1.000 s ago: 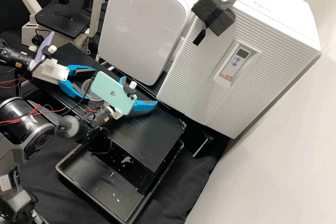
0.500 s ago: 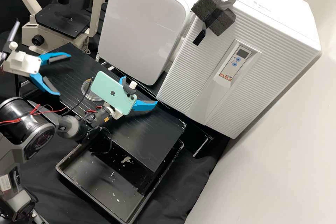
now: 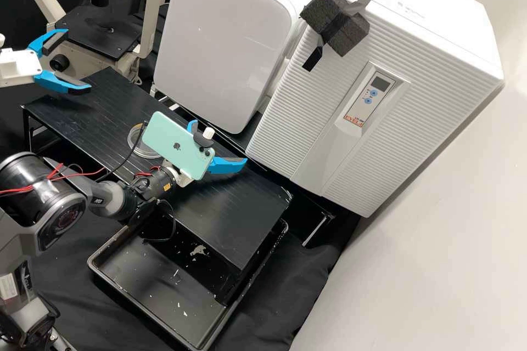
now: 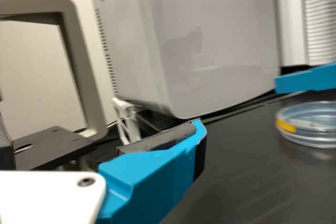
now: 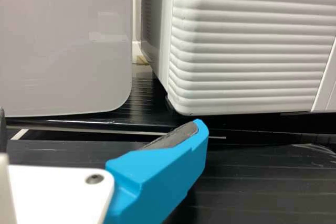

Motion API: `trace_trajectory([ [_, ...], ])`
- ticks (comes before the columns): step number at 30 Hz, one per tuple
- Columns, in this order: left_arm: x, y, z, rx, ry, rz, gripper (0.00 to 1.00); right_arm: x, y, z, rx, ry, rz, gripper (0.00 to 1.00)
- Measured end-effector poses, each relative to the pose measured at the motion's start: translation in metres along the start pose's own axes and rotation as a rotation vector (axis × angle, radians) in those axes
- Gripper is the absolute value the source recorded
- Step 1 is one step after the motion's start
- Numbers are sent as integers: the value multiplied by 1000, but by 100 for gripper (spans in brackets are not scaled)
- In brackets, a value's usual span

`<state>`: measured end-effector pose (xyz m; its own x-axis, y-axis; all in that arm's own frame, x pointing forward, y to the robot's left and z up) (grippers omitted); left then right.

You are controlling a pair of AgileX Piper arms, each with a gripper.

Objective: Place the petri dish on the bench

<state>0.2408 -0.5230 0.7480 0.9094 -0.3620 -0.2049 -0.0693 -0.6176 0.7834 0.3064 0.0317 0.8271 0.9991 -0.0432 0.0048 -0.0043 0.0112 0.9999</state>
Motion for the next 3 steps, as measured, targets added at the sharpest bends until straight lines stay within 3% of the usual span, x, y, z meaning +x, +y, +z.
trace_trajectory([
  [3, 0, 0, -5, -22, 60, 5, 100, 0, 0, 0, 0, 0, 0, 100],
])
